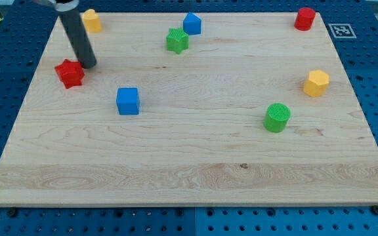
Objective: Nudge the green circle slightly down a bit
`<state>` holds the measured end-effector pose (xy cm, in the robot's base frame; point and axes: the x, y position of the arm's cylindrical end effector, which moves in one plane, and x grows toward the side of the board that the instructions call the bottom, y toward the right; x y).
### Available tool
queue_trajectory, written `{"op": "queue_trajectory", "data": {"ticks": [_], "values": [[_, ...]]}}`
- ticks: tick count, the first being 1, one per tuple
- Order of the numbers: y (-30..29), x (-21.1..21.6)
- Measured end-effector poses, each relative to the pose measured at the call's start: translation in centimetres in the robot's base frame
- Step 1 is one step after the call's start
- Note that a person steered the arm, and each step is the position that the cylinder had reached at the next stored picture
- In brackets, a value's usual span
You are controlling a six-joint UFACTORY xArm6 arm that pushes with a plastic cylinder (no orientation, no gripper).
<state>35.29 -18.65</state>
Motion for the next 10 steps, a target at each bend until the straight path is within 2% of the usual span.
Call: {"op": "queue_trajectory", "data": {"ticks": [2, 3, 5, 7, 10], "values": [[9.3, 0.3], [12.1, 1.5], [12.3, 1.6], [17.2, 1.6], [26.8, 7.3]]}}
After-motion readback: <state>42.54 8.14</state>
